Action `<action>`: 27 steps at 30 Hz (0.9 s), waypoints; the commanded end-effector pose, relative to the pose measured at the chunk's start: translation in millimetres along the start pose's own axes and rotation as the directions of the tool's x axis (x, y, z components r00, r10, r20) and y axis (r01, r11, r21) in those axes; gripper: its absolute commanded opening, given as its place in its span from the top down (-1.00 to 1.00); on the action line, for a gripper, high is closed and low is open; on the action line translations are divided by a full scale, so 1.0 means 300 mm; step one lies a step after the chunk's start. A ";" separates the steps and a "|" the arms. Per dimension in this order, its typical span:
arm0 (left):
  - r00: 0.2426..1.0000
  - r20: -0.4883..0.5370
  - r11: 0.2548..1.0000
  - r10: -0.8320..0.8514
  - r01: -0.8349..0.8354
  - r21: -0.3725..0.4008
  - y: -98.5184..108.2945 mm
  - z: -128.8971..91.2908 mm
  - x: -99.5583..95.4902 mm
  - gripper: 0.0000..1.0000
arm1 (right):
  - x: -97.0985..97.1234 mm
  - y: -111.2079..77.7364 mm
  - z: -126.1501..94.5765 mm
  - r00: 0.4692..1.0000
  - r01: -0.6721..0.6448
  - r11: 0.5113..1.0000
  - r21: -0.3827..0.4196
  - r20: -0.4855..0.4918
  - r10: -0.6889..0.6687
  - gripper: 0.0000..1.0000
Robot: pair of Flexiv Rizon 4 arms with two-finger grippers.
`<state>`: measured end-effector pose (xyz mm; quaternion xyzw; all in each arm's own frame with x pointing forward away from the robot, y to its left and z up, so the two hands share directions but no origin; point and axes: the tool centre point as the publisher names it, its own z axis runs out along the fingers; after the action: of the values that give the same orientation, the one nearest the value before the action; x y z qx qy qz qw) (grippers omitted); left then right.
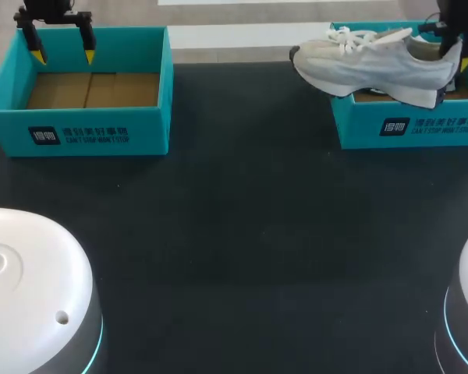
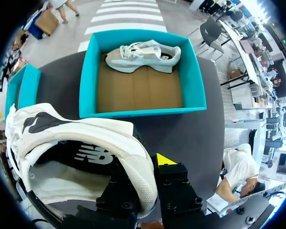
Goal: Take the shoe out of the shoebox, open the shoe tongue, remove and reinsert the insole, then place the shoe into the shoebox
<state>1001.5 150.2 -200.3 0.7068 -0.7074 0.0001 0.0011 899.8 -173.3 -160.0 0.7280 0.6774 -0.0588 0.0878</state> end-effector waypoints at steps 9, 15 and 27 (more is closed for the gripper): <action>1.000 0.001 1.000 0.000 0.000 0.000 0.002 -0.001 0.000 -1.00 | 0.080 -0.093 -0.021 0.998 0.054 0.999 -0.002 0.045 -0.054 1.00; 1.000 0.001 1.000 0.000 0.000 0.000 0.002 -0.001 0.000 -1.00 | 0.218 -0.246 -0.072 0.993 0.092 0.995 -0.035 0.075 -0.089 1.00; 1.000 0.001 1.000 0.000 0.000 0.000 0.002 -0.001 0.000 -1.00 | 0.484 -0.492 -0.112 0.996 0.075 0.993 -0.087 0.059 -0.070 1.00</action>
<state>1001.6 150.2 -200.3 0.7068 -0.7074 0.0001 0.0011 776.0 -25.1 -159.7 0.6978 0.7031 -0.0654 0.1203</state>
